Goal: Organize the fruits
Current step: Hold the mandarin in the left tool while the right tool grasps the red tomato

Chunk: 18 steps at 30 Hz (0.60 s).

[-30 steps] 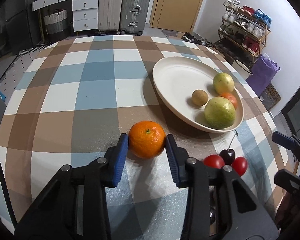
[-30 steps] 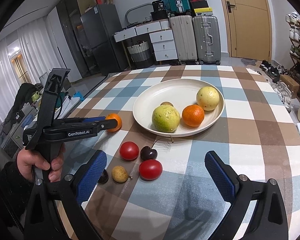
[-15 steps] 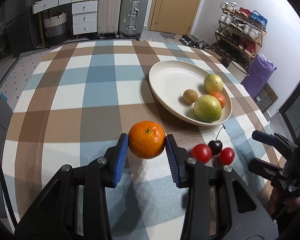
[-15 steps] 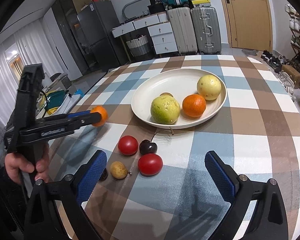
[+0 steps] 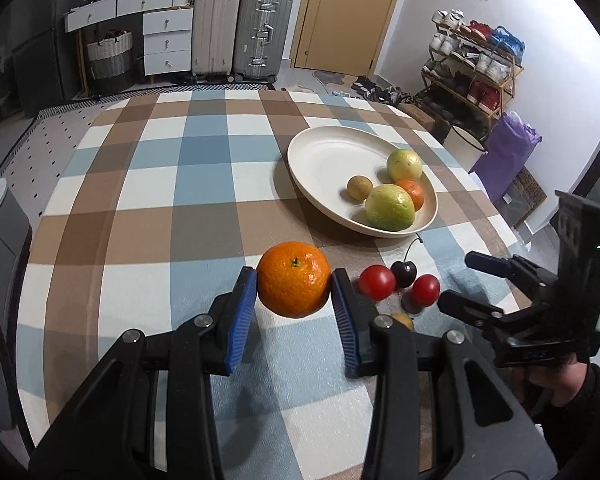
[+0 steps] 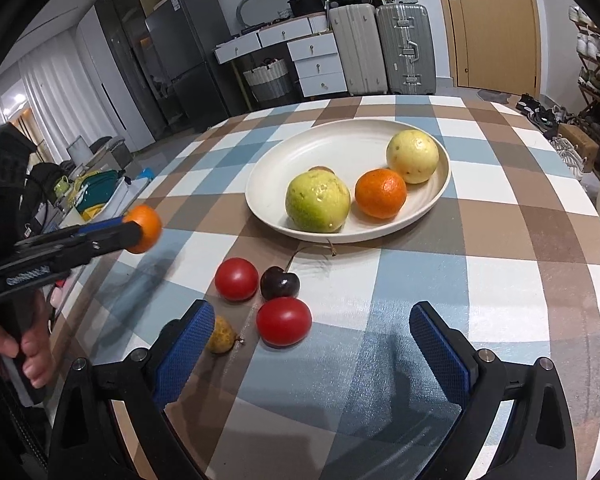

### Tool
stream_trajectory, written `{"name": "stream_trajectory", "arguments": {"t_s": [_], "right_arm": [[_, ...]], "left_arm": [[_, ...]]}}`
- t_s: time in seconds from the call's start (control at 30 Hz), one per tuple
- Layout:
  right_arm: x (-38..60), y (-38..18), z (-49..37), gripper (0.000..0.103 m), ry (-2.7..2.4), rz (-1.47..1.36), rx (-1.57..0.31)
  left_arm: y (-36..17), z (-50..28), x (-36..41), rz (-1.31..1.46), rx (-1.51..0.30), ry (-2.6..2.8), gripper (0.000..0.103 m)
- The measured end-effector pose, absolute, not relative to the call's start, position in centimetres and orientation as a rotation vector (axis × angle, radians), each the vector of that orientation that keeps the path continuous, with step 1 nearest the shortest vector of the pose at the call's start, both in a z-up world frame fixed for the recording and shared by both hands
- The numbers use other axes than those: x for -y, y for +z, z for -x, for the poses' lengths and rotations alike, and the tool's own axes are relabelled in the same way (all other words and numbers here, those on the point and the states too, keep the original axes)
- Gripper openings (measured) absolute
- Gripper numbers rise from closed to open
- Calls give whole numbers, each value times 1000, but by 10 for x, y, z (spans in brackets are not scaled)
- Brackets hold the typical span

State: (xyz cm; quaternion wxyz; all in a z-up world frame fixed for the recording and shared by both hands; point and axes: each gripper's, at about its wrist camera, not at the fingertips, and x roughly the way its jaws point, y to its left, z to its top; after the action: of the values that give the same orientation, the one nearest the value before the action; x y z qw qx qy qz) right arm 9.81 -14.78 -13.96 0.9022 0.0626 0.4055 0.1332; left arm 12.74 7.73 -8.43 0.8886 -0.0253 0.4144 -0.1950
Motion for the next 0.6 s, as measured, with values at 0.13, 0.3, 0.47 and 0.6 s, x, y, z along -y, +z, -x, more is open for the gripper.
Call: {"name": "stream_trajectory", "arguments": {"t_s": [0.13,0.3,0.47,0.6], "right_arm": [[143,-145,-102,86,281,-113,-867],[141,-148,-104,81,287,-112,-876],[137,-151,-105,74,300,-106,-893],[135,-154,-106,64,319,-113,-907]], "left_arm": [[-83,-119,-82,53,-858,-394,35],[-82,-109,-92,59,-859,-381,35],[-82,-103,-100,67,-862,-365,35],[-83,-99,-105,77,-865,-358,35]]}}
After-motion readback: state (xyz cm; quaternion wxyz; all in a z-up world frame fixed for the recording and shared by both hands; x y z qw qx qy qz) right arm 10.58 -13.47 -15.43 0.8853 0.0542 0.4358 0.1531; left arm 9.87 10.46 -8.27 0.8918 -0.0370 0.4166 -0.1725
